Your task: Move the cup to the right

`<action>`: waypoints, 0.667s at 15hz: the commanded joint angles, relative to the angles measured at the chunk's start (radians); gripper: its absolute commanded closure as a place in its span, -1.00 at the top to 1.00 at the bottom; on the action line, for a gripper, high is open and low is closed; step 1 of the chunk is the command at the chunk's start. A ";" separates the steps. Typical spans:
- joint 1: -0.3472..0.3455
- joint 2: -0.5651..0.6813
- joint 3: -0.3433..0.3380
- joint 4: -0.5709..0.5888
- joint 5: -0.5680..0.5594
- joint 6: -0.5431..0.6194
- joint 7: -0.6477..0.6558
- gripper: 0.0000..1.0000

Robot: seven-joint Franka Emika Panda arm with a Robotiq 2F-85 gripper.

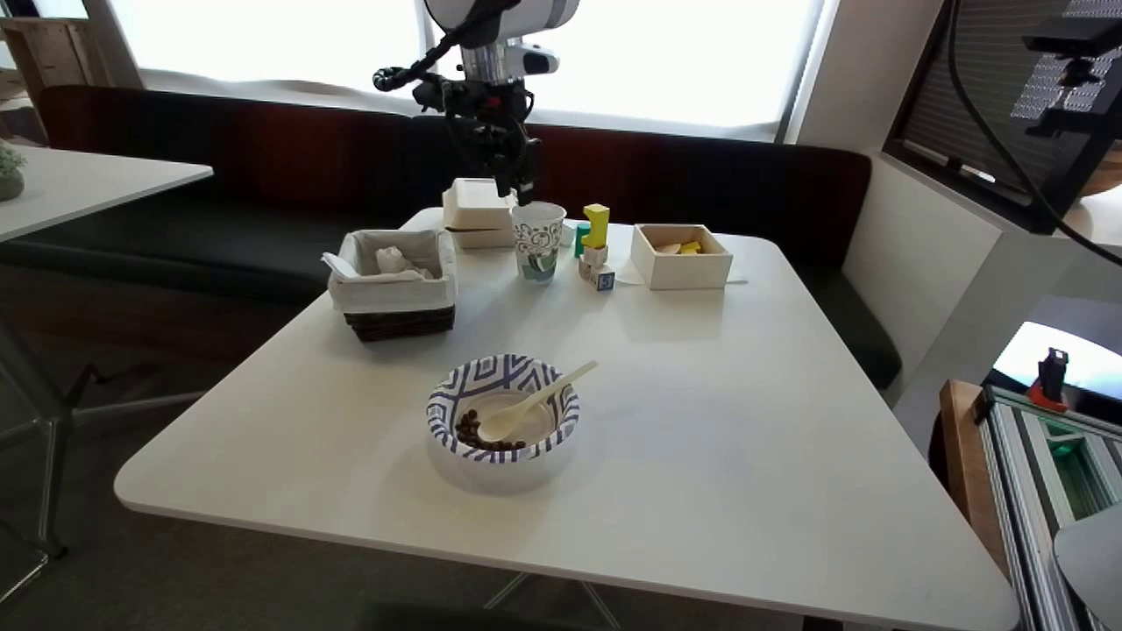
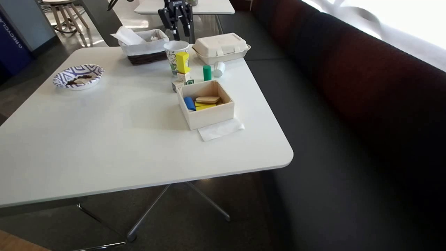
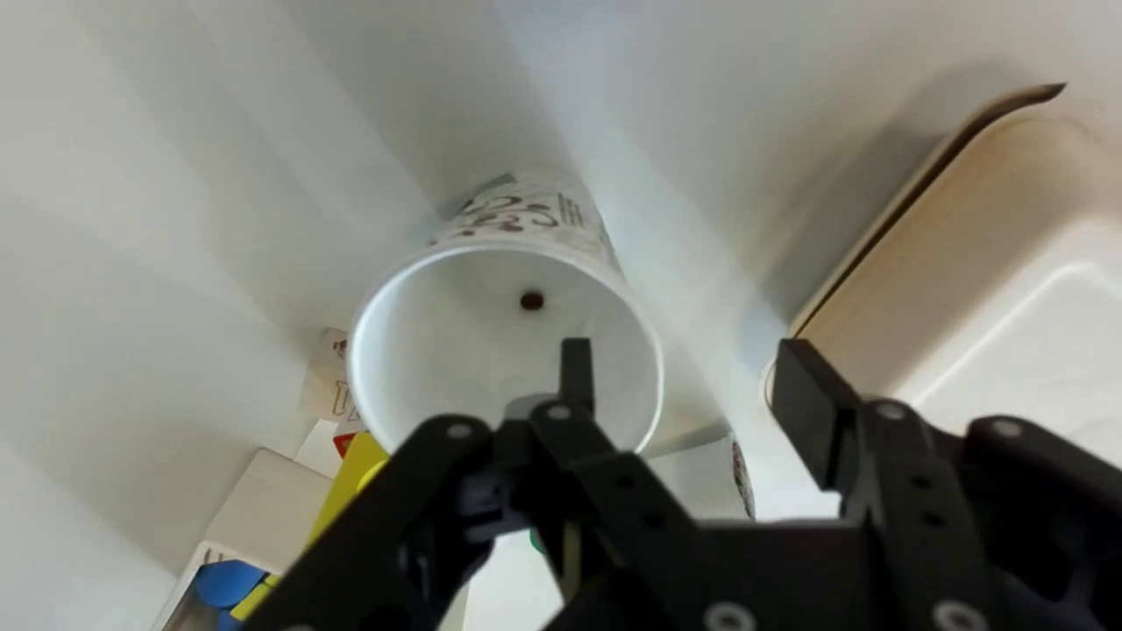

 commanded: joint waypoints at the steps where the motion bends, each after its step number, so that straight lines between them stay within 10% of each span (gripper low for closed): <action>1: -0.019 -0.071 0.042 -0.020 0.030 -0.010 -0.085 0.79; 10: -0.019 -0.338 0.073 -0.363 0.003 0.135 -0.619 1.00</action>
